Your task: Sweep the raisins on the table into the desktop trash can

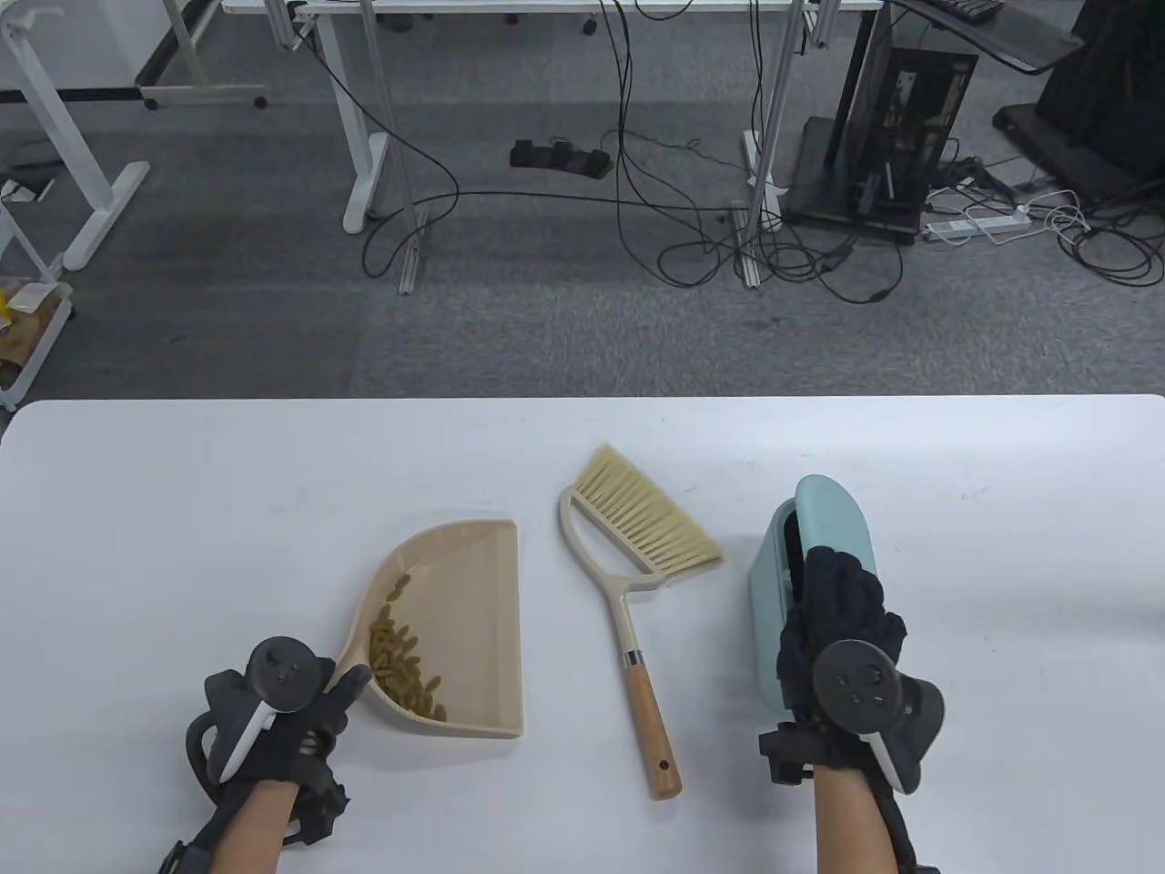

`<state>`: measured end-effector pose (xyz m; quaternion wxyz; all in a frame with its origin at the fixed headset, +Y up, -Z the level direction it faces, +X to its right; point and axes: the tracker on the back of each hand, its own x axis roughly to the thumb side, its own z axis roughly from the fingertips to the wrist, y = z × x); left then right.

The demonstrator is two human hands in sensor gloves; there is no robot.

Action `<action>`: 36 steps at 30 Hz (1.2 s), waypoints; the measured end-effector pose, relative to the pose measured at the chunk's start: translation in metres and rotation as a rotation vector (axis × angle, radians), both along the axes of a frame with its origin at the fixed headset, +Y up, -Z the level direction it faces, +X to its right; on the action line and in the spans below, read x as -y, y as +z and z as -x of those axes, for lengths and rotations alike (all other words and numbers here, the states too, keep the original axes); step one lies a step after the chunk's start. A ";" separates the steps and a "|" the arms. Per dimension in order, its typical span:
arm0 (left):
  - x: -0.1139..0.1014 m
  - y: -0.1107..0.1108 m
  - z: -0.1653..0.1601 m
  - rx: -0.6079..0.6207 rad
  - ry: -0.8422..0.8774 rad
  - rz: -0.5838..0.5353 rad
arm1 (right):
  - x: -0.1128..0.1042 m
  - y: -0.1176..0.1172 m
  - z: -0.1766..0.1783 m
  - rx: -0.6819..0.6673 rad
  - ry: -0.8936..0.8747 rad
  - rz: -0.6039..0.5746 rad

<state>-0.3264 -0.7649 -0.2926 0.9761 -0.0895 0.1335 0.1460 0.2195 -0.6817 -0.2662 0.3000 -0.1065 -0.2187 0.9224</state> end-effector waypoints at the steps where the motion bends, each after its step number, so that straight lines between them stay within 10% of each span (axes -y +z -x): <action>1: 0.000 0.000 0.000 0.000 -0.001 0.001 | -0.003 0.002 -0.008 0.013 -0.064 -0.008; 14: 0.002 0.001 0.001 -0.015 0.021 -0.002 | 0.004 0.018 -0.048 0.132 -0.156 -0.044; 21: -0.004 -0.001 0.009 -0.048 0.437 0.013 | 0.007 0.018 -0.047 0.130 -0.148 -0.046; 36: -0.120 -0.051 -0.222 0.296 0.664 -0.180 | 0.011 0.019 -0.052 0.119 -0.227 -0.065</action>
